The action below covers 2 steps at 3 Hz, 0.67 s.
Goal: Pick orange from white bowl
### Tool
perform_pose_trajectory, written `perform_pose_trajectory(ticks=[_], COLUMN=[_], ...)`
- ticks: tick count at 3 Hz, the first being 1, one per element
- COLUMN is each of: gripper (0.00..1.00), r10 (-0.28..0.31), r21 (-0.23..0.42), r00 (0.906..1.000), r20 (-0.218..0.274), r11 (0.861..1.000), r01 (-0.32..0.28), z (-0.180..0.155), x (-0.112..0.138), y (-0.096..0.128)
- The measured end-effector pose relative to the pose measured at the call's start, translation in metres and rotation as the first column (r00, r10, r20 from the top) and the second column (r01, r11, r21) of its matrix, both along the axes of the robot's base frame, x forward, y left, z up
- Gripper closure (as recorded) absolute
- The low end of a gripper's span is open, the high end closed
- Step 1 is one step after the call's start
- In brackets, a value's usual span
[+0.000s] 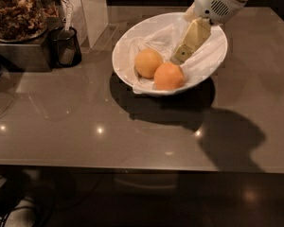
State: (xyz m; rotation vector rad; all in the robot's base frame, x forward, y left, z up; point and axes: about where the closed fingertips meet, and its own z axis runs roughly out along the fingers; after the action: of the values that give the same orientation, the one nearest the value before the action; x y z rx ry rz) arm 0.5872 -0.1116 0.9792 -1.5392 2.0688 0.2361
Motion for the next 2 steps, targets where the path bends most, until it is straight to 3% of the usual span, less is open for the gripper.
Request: perform_pose_trajectory(ticks=[1, 2], gripper=[0.09, 0.15], r10=[0.017, 0.02], r21=[0.005, 0.017], r00=[0.9982, 0.995], r20=[-0.057, -0.097], r11=[1.0, 1.0], r01=[-0.016, -0.018], z=[-0.021, -0.038], x=[0.003, 0.006], y=[0.008, 0.013])
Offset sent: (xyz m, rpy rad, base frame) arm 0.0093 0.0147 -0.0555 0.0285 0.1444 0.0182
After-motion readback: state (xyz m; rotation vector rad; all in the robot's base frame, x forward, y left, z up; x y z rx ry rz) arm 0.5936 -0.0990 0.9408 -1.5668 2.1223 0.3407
